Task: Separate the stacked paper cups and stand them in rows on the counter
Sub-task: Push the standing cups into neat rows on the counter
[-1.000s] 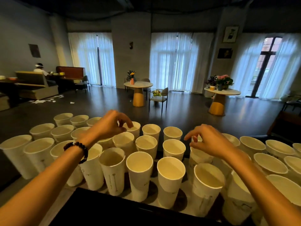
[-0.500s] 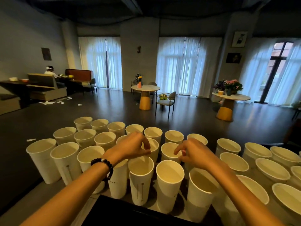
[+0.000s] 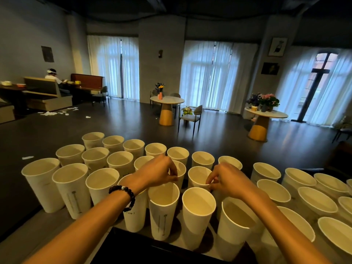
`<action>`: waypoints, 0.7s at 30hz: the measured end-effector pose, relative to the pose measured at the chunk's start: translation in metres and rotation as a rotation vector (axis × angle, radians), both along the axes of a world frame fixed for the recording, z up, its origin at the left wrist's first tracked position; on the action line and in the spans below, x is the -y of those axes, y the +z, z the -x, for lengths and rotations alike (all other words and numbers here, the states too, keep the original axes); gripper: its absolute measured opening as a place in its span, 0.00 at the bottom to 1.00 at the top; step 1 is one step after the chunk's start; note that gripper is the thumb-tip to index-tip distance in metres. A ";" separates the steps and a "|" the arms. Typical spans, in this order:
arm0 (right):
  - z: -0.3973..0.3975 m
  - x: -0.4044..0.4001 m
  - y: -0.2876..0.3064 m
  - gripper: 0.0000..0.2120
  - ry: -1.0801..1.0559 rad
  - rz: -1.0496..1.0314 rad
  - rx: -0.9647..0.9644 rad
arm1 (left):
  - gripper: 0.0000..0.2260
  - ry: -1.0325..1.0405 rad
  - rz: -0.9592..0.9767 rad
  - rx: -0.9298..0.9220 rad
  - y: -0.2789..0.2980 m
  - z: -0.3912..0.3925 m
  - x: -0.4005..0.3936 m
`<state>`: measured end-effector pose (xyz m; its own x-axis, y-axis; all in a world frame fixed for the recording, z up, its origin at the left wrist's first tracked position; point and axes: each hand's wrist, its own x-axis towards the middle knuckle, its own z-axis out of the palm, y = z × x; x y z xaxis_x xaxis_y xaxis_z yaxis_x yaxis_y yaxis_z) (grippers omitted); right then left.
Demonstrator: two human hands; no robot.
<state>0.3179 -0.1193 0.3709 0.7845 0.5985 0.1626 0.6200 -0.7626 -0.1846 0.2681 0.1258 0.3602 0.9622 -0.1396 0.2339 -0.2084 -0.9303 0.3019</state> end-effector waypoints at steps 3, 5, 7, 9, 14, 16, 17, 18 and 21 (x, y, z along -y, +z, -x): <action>-0.002 0.002 -0.001 0.06 -0.009 -0.005 -0.009 | 0.10 -0.007 0.023 0.003 -0.001 0.001 0.002; -0.001 0.003 -0.001 0.06 -0.010 -0.005 -0.017 | 0.10 -0.006 0.025 0.010 -0.001 0.001 0.002; 0.000 0.003 -0.001 0.06 -0.012 -0.006 -0.013 | 0.10 -0.006 0.025 0.011 -0.001 0.000 0.002; 0.000 0.004 0.000 0.06 -0.015 -0.007 -0.012 | 0.10 -0.011 0.009 0.015 -0.001 0.001 0.004; -0.001 0.008 0.005 0.10 0.001 0.037 -0.029 | 0.10 -0.009 0.028 0.031 0.011 0.010 0.000; 0.000 0.006 0.012 0.11 0.002 0.019 -0.025 | 0.09 0.024 0.049 0.069 0.025 0.018 -0.021; 0.001 0.005 0.017 0.11 0.004 0.018 -0.017 | 0.09 0.056 0.061 0.095 0.033 0.022 -0.035; 0.001 0.003 0.022 0.12 0.003 0.021 -0.016 | 0.08 0.091 0.067 0.120 0.041 0.027 -0.050; 0.002 -0.018 0.034 0.12 0.021 -0.003 -0.019 | 0.06 0.204 0.049 0.146 0.053 0.045 -0.099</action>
<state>0.3156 -0.1016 0.4046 0.7746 0.6145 0.1498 0.6324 -0.7488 -0.1984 0.2231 0.2246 0.4136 0.9250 0.0688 0.3737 -0.0625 -0.9425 0.3282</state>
